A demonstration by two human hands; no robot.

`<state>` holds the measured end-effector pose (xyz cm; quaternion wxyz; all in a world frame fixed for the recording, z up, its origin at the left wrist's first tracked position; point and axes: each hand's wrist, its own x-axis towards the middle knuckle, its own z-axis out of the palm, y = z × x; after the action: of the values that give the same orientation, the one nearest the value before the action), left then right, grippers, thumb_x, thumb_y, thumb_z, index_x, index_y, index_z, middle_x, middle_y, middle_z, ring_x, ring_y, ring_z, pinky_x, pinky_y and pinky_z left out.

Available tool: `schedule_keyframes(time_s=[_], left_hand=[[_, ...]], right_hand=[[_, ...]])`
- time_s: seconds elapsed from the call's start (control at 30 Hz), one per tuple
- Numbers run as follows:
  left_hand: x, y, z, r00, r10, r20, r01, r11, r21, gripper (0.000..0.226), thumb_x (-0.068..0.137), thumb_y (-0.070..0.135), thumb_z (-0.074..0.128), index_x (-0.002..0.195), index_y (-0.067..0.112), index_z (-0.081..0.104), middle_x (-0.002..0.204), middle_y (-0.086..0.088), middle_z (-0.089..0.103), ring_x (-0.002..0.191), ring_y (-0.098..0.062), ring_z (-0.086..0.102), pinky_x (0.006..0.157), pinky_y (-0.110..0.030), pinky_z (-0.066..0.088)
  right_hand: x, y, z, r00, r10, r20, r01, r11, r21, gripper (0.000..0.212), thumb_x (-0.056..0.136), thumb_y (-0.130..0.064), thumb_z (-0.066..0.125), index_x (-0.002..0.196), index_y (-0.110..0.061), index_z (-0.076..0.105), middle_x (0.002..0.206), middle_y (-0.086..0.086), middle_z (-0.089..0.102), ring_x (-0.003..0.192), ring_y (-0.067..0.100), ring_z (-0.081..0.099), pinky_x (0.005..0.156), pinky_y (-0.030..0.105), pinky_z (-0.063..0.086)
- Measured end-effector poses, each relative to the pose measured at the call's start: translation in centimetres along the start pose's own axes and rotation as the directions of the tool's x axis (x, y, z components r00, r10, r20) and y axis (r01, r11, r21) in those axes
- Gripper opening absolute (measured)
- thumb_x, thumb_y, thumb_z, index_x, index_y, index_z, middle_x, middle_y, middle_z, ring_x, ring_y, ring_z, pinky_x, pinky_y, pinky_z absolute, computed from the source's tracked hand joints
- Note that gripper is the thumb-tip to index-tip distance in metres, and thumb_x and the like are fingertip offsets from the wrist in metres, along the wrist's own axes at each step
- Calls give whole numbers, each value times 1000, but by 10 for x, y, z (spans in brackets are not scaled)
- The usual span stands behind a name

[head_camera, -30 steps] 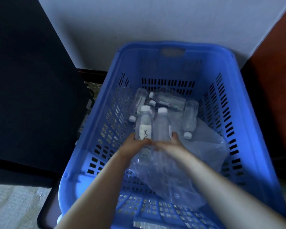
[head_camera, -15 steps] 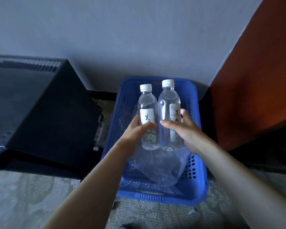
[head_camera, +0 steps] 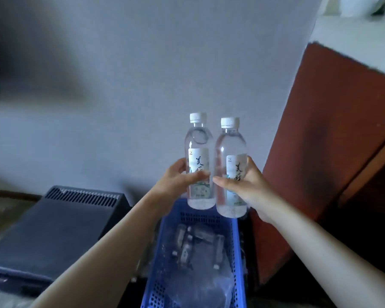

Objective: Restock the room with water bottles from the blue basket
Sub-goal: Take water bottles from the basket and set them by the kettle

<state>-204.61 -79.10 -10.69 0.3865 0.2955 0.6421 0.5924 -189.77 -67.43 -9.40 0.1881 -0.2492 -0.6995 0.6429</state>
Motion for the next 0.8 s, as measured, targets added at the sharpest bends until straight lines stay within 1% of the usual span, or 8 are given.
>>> schedule_keyframes(time_s=[0.07, 0.13, 0.3, 0.43, 0.53, 0.63, 0.73, 0.8], left_hand=[[-9, 46, 8, 998, 66, 16, -66, 997, 24, 60, 63, 32, 80, 113, 7, 60, 113, -17, 67, 94, -24, 70, 81, -36, 57], [-19, 89, 17, 990, 134, 42, -135, 990, 37, 49, 71, 23, 76, 112, 3, 59, 108, -18, 67, 85, -18, 70, 72, -26, 58], [-38, 187, 44, 941, 313, 130, -316, 949, 4, 42, 73, 26, 67, 110, 6, 60, 96, -8, 69, 84, -13, 70, 68, -27, 56], [-50, 245, 67, 873, 434, 222, -429, 900, -74, 51, 81, 23, 62, 125, 1, 51, 119, -22, 64, 105, -30, 65, 84, -36, 56], [-55, 272, 83, 849, 456, 266, -445, 889, -105, 66, 75, 32, 69, 130, 2, 47, 125, -25, 60, 114, -36, 61, 96, -47, 51], [-62, 286, 101, 834, 444, 327, -435, 894, -106, 71, 71, 35, 73, 129, 2, 48, 127, -24, 59, 115, -35, 61, 100, -53, 46], [-69, 294, 122, 776, 448, 444, -451, 886, -107, 49, 82, 22, 61, 124, -2, 55, 122, -21, 62, 111, -30, 62, 88, -34, 56], [-74, 297, 138, 750, 451, 485, -458, 882, -113, 46, 83, 21, 59, 122, -2, 56, 120, -20, 63, 109, -28, 63, 83, -29, 55]], right_hand=[[-7, -45, -12, 999, -42, -5, 42, 999, -9, 53, 77, -18, 74, 120, -21, 43, 108, 1, 67, 89, 4, 67, 69, 16, 51], [-15, -89, -23, 996, -84, -12, 84, 996, -36, 51, 78, -22, 74, 118, -20, 43, 112, 5, 67, 97, 9, 66, 80, 25, 53], [-40, -184, -52, 980, -197, -37, 195, 980, -49, 55, 81, -30, 71, 124, -14, 40, 119, 11, 63, 105, 15, 64, 96, 38, 49], [-67, -240, -70, 952, -288, -103, 281, 957, -74, 76, 58, -53, 74, 121, -21, 46, 116, 0, 68, 107, 14, 66, 100, 47, 46], [-91, -266, -80, 931, -332, -154, 320, 942, -97, 74, 60, -51, 76, 122, -21, 46, 115, -2, 69, 106, 15, 66, 99, 48, 46], [-110, -276, -92, 919, -346, -188, 334, 938, -94, 52, 78, -33, 73, 121, -21, 47, 113, -4, 70, 104, 14, 68, 94, 49, 50], [-131, -279, -102, 896, -372, -244, 358, 928, -101, 45, 81, -25, 70, 120, -22, 49, 105, -9, 71, 95, 6, 69, 81, 34, 55], [-141, -279, -113, 889, -371, -270, 354, 929, -111, 56, 75, -29, 72, 125, -19, 49, 109, -6, 71, 98, 8, 69, 87, 35, 55]])
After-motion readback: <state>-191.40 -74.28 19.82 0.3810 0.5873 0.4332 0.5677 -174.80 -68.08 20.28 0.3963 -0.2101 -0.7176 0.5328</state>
